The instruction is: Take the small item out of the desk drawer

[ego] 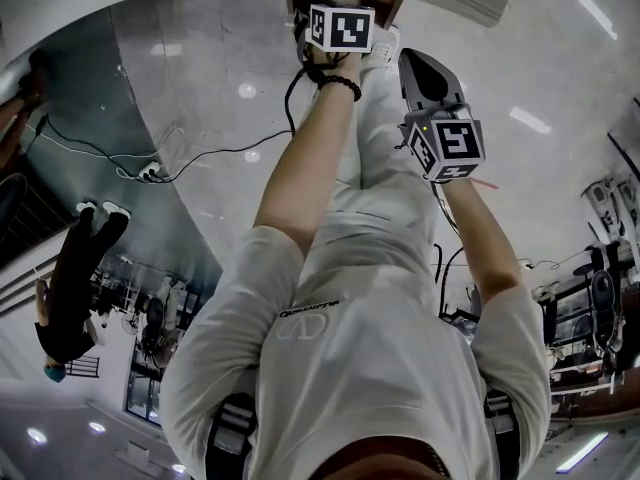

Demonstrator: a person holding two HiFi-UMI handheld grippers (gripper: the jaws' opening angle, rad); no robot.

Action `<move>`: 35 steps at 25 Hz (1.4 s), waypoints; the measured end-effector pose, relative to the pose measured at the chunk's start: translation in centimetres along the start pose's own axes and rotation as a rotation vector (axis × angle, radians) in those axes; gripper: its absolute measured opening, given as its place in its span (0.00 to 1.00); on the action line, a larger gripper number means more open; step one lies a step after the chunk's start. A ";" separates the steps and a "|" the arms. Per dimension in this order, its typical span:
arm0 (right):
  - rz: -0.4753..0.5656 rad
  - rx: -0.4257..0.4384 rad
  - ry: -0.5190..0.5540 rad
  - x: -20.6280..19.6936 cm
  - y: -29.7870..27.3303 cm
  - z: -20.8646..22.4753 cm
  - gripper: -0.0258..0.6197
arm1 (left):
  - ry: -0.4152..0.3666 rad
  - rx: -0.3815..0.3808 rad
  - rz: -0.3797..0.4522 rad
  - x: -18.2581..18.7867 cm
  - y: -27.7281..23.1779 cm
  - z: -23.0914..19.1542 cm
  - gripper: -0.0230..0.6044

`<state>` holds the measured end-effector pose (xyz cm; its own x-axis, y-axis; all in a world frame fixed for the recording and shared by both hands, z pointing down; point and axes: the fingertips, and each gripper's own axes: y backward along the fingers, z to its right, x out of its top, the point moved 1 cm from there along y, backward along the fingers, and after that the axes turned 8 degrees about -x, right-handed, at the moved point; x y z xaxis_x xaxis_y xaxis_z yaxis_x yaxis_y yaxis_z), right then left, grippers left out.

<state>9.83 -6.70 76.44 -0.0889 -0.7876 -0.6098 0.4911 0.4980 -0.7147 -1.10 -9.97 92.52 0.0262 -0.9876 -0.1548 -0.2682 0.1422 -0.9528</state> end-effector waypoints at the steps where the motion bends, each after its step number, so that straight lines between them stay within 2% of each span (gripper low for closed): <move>1: 0.001 0.000 -0.001 0.1 0.0 0.0 0.04 | -0.005 0.006 -0.003 0.0 0.0 0.0 0.70; 5: 0.003 -0.004 -0.011 0.3 0.0 0.2 0.04 | -0.024 0.029 0.000 0.3 0.3 -0.3 0.51; 13: -0.004 -0.013 -0.025 -0.4 0.5 1.1 0.04 | -0.024 0.041 0.005 0.2 0.4 0.1 0.47; 27: 0.002 -0.009 -0.024 -0.4 1.1 0.5 0.04 | -0.012 0.042 0.033 -0.2 2.0 0.2 0.45; 35: 0.009 -0.020 -0.029 0.0 1.1 0.2 0.04 | -0.010 0.015 0.041 0.1 2.2 0.5 0.45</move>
<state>10.52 -6.23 75.74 -0.0590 -0.7931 -0.6063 0.4739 0.5123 -0.7162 -1.18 -9.77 90.28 0.0253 -0.9802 -0.1962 -0.2545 0.1834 -0.9495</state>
